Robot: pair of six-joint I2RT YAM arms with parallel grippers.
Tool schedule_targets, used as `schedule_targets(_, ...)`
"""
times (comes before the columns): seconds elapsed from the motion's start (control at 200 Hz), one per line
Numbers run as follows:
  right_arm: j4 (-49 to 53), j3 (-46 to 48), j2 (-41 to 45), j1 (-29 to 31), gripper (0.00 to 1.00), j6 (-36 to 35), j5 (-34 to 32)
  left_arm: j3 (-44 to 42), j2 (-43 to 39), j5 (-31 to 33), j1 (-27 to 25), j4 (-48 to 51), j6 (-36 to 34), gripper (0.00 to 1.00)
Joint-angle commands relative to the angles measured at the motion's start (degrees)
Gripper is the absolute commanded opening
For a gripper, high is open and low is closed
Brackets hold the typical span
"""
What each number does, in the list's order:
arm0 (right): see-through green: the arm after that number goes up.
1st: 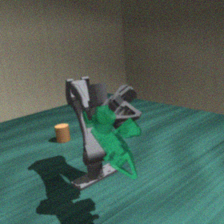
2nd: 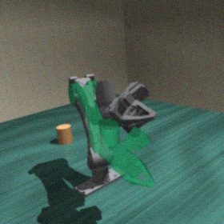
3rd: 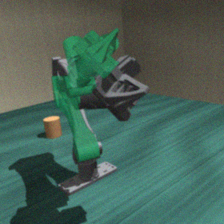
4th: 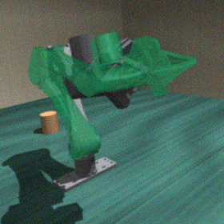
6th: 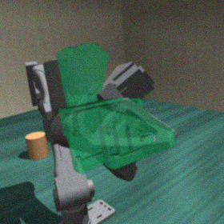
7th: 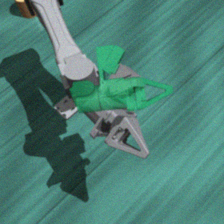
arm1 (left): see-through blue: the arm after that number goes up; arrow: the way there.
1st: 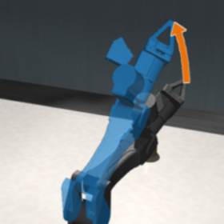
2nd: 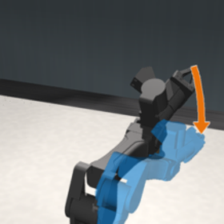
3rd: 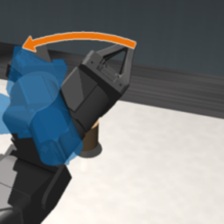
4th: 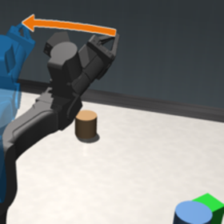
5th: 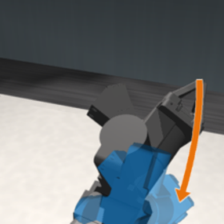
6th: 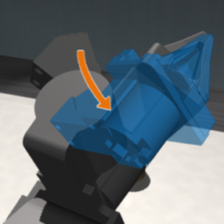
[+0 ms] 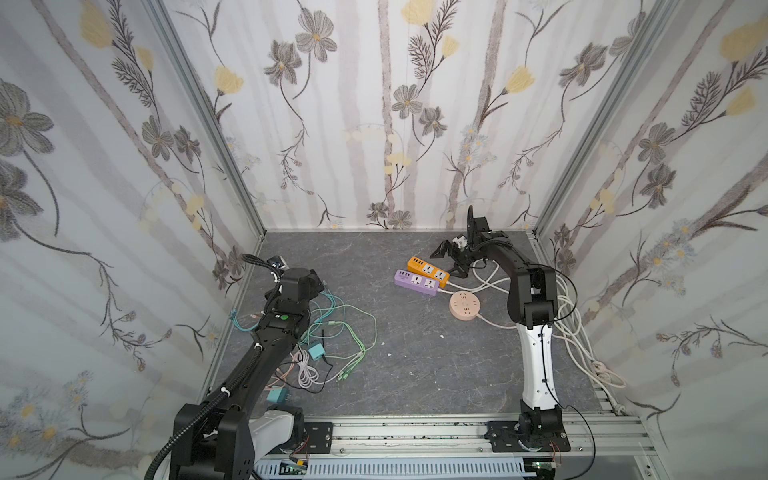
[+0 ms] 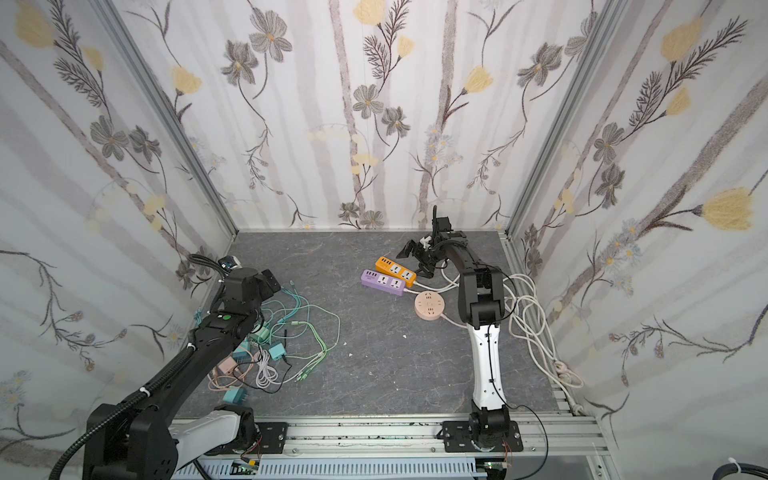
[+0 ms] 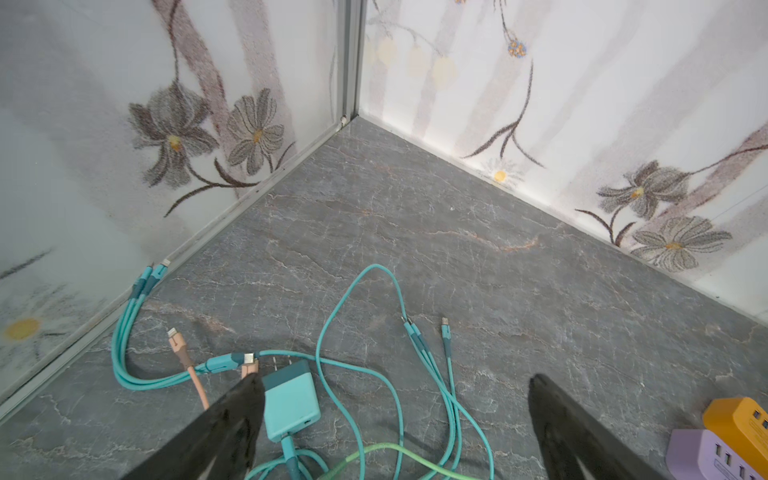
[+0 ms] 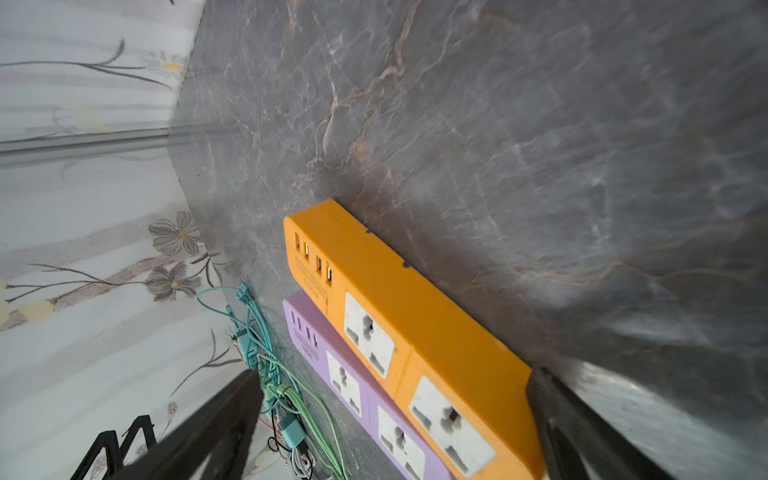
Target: Insert the plug
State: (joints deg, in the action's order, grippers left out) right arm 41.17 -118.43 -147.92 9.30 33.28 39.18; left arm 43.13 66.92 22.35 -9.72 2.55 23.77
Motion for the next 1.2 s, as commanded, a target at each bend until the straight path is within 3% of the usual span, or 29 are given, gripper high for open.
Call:
schedule_targets(0.0,2.0,0.0,1.3,1.8,0.99,-3.2,1.1,2.9,2.4,-4.5,-0.1,3.0,0.6,1.0)
schedule_targets(0.16,6.2,0.9,3.0,4.8,0.99,-7.8,-3.5,5.3,6.6,-5.1,-1.7,5.4,2.1,1.0)
schedule_targets(0.475,11.1,2.9,4.3,10.7,0.99,-15.0,-0.2,8.8,11.6,-3.8,-7.0,5.7,0.3,1.0)
schedule_targets(0.645,10.9,3.0,6.9,12.5,0.99,-15.0,-1.1,13.6,16.5,-2.9,-11.7,8.2,-1.0,1.0)
schedule_targets(0.789,4.5,7.4,14.0,12.3,0.99,-8.0,-10.4,17.6,20.9,-9.1,-13.3,9.3,0.5,1.0)
schedule_targets(0.904,-5.1,16.8,21.7,11.3,0.99,1.7,-20.1,20.5,24.8,-15.4,-13.4,10.0,2.6,1.0)
schedule_targets(1.064,-29.7,37.2,31.2,8.7,0.99,16.8,-20.2,23.8,29.8,-19.0,-13.8,11.1,4.5,1.0)
schedule_targets(1.194,-34.1,42.6,31.6,7.6,0.93,26.9,-20.4,27.1,34.0,-23.9,-13.8,12.6,4.3,1.0)
